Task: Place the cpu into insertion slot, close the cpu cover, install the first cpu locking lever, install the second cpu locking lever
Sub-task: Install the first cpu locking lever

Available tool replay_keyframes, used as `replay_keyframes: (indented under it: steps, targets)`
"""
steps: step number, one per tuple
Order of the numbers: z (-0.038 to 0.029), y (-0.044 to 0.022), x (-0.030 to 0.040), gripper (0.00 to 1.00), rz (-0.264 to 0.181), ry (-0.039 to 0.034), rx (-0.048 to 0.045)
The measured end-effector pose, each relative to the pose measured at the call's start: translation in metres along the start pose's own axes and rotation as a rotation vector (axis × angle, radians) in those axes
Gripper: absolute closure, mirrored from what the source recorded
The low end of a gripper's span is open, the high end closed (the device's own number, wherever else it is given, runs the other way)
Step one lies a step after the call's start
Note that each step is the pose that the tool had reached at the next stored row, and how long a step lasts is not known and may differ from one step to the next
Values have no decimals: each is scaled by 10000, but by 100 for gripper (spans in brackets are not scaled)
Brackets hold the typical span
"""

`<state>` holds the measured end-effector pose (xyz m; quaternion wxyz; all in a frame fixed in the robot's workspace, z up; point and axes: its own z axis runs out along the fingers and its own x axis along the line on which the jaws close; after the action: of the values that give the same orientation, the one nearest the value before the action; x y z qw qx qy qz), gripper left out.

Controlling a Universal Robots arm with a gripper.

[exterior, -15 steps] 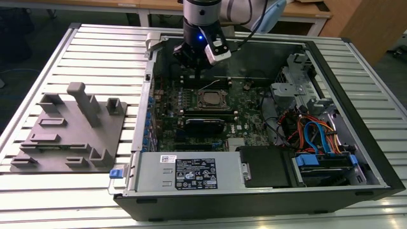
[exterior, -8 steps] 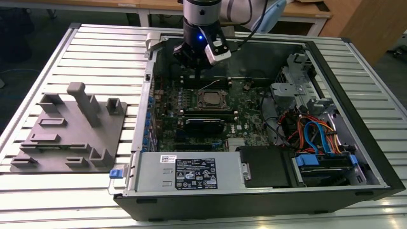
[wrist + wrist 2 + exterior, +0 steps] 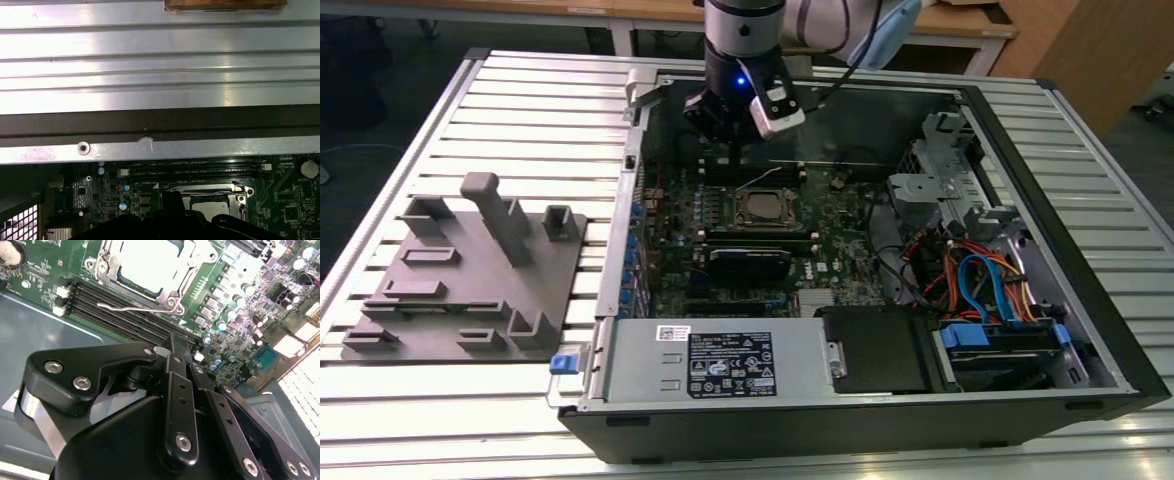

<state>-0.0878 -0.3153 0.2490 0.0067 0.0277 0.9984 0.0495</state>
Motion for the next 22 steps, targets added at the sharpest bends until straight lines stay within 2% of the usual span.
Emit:
replay_keyframes:
  steps: [8, 12, 22]
  targets:
    - [26, -29, -48, 90, 118, -11, -18]
    - [45, -42, -63, 90, 177, -11, -115]
    - [63, -54, -71, 90, 206, -12, -146]
